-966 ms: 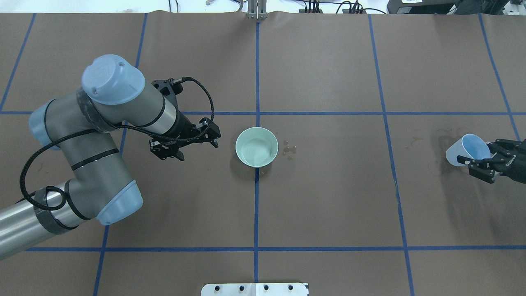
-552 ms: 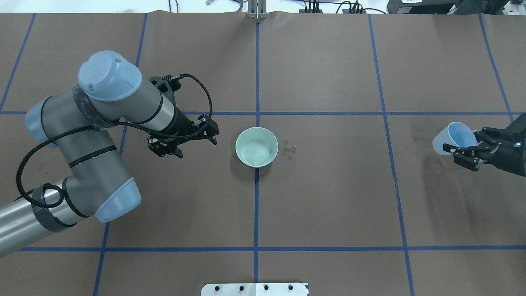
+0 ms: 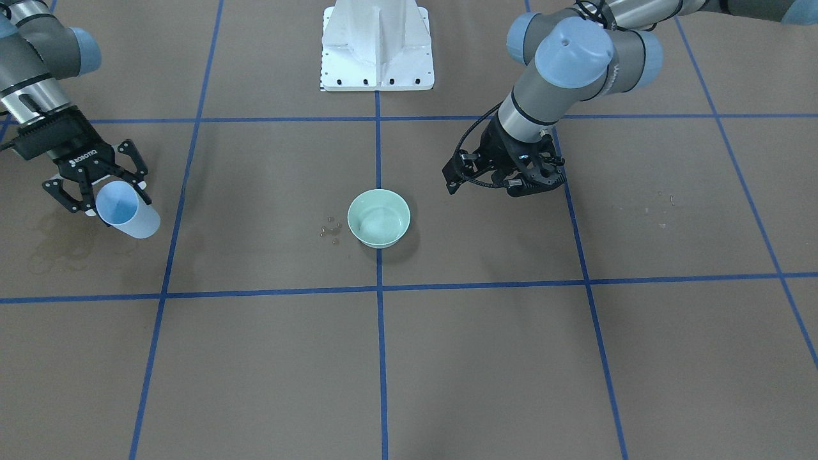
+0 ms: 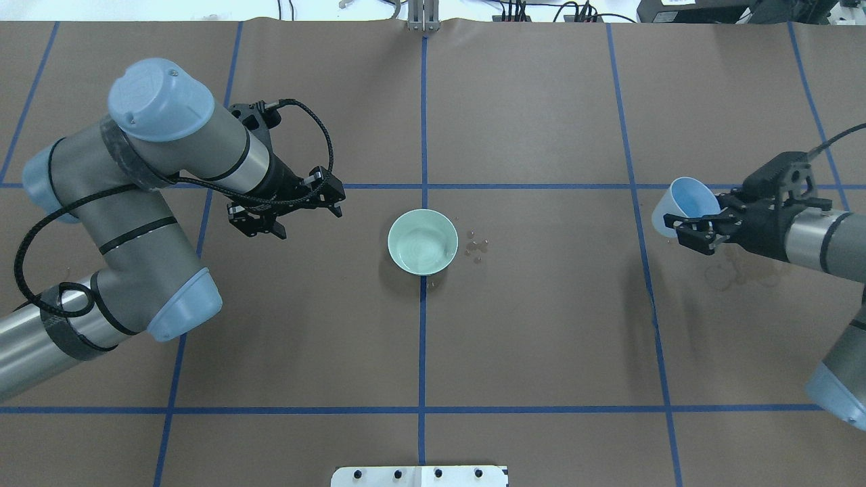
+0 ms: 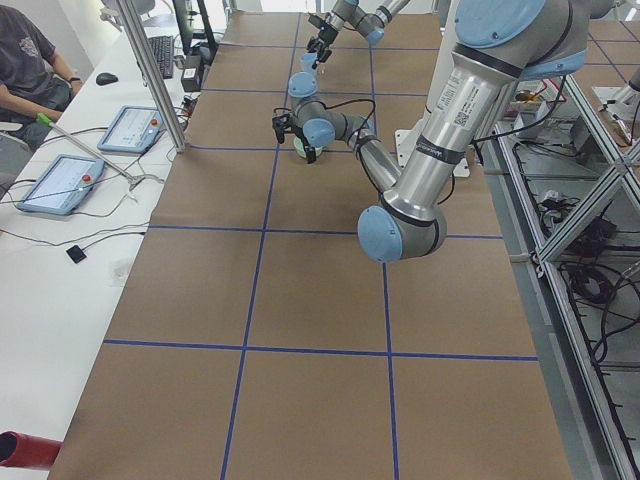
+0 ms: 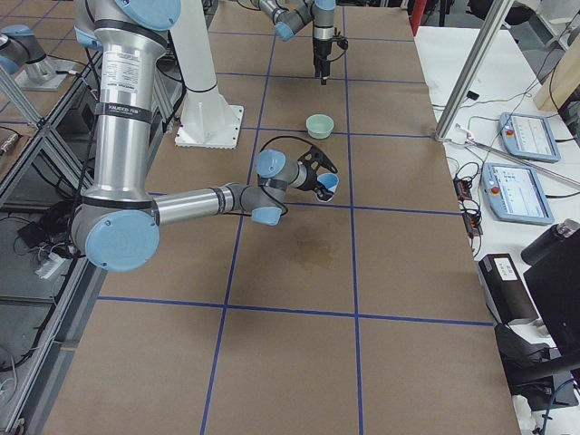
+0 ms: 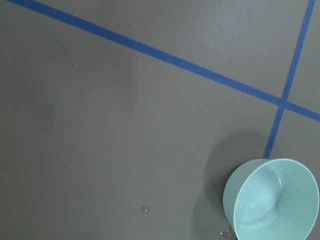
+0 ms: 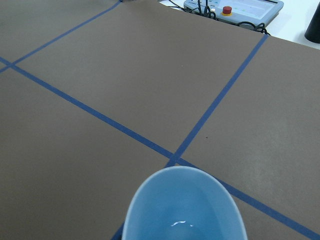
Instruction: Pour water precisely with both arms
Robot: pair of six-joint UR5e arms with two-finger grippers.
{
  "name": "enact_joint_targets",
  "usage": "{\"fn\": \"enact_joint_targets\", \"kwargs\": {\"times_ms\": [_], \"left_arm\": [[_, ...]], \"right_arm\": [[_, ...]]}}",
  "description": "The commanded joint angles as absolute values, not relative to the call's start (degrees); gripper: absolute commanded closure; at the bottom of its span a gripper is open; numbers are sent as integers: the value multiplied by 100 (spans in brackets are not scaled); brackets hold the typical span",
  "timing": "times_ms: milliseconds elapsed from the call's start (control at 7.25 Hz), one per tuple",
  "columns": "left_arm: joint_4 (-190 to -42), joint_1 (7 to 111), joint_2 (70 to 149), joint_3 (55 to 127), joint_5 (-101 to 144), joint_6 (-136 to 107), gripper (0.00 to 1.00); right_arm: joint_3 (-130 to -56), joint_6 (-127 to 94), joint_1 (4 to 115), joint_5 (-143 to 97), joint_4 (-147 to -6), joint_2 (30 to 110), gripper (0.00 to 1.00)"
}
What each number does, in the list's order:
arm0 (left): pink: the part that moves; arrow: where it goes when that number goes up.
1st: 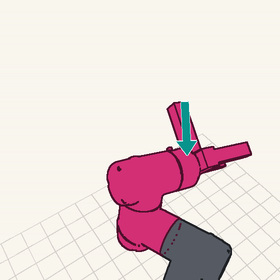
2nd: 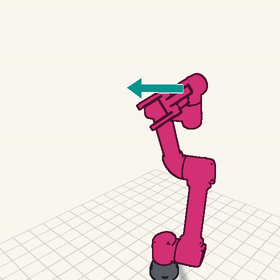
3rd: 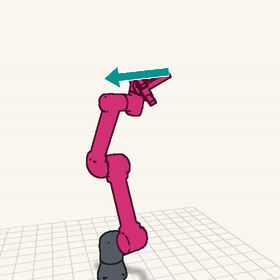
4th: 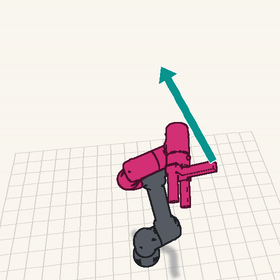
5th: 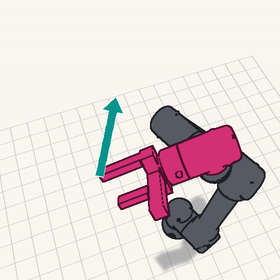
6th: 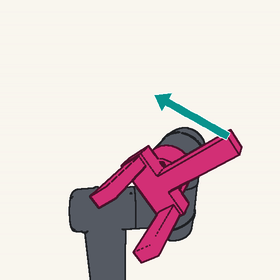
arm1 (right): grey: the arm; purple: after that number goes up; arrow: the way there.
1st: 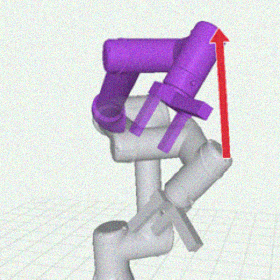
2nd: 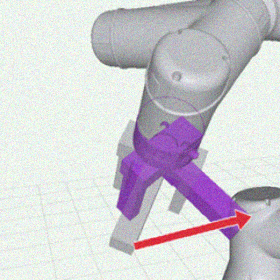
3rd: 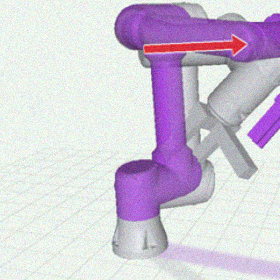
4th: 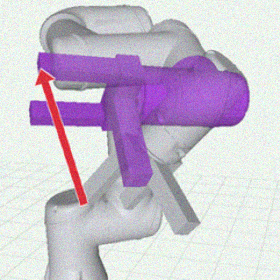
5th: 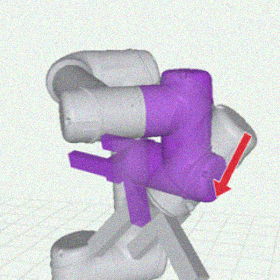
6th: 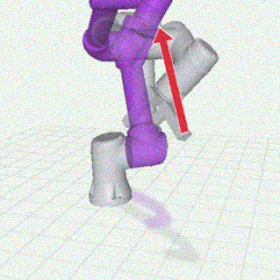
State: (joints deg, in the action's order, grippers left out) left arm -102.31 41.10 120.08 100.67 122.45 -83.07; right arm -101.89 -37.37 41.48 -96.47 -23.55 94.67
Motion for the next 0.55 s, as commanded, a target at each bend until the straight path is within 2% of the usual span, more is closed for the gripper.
{"fn": "enact_joint_targets", "kwargs": {"times_ms": [0, 138, 414], "left_arm": [[-10222, 4288, 11997, 9967, 12252, -8174, 1], [-10222, 4341, 11980, 9932, 12252, -8000, 1], [-10230, 4403, 11945, 9826, 12261, -7954, 1]], "right_arm": [[-10763, -4225, 3790, -9650, -4216, 8522, 100], [-11045, -4236, 3579, -9563, -5428, 7968, 100], [-11048, -4228, 2790, -8793, -7267, 6923, 100]]}}
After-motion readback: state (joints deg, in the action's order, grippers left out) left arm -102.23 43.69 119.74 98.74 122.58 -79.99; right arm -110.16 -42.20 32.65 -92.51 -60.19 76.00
